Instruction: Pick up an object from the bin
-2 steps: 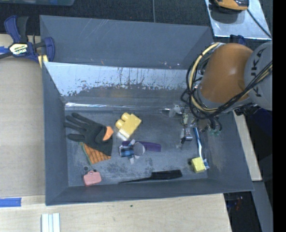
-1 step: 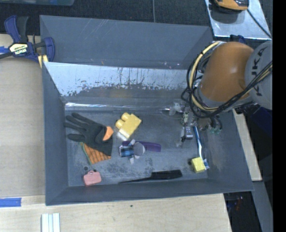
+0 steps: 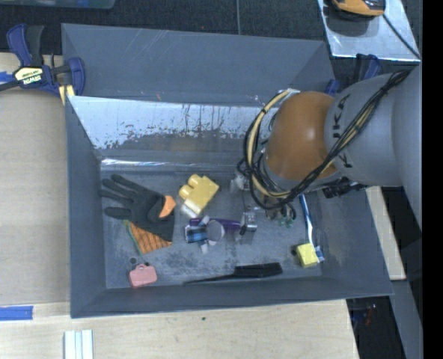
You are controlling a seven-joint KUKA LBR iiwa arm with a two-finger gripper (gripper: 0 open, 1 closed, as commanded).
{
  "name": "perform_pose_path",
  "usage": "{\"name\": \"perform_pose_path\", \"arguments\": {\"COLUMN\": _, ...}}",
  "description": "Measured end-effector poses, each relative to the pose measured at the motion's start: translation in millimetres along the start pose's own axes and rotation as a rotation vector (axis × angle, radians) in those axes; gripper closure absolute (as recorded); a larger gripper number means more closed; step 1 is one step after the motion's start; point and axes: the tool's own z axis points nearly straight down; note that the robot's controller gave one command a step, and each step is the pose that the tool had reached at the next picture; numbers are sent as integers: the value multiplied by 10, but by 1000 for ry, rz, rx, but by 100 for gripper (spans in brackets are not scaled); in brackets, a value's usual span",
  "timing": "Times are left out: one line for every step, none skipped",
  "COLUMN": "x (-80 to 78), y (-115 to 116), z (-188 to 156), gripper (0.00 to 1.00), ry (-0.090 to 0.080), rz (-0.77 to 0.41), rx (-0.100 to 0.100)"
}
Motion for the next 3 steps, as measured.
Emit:
{"name": "perform_pose_path", "arguments": {"x": -70, "y": 535, "z": -414, "gripper": 0, "ry": -7, "rz": -280, "rx": 4}}
{"name": "perform_pose_path", "arguments": {"x": 92, "y": 808, "z": -348, "gripper": 0, "ry": 2, "rz": 89, "rx": 3}}
{"name": "perform_pose_path", "arguments": {"x": -115, "y": 929, "z": -199, "gripper": 0, "ry": -11, "rz": -9, "rx": 1}}
